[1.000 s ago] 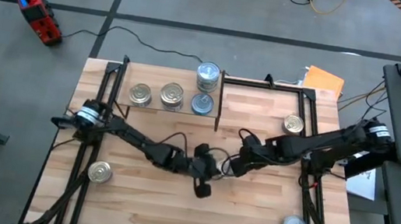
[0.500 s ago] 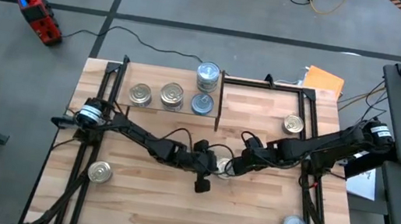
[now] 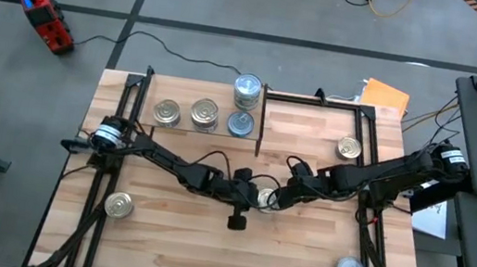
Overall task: Stack canned seafood by type on shelf
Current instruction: Stack the blue and pink tuna can on top of the blue and pink tuna can on the shelf
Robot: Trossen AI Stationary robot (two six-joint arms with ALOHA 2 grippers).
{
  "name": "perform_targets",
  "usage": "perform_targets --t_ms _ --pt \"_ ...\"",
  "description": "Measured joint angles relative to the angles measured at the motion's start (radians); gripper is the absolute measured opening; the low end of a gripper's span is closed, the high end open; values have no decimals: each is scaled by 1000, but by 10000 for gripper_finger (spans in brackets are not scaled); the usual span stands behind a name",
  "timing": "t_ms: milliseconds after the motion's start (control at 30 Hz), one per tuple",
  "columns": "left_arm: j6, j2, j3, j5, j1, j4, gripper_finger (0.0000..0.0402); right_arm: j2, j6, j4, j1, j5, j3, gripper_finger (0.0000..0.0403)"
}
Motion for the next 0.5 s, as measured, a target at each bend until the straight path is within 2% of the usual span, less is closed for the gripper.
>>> perform_targets --t_ms 67,300,500 --pt "-15 12 0 -41 0 5 0 0 0 0 0 2 0 9" --pt "-29 35 -2 -45 1 -2 0 1 3 35 0 3 -6 14" --pt "-32 38 -3 -47 0 -3 0 1 1 153 0 2 -27 56"
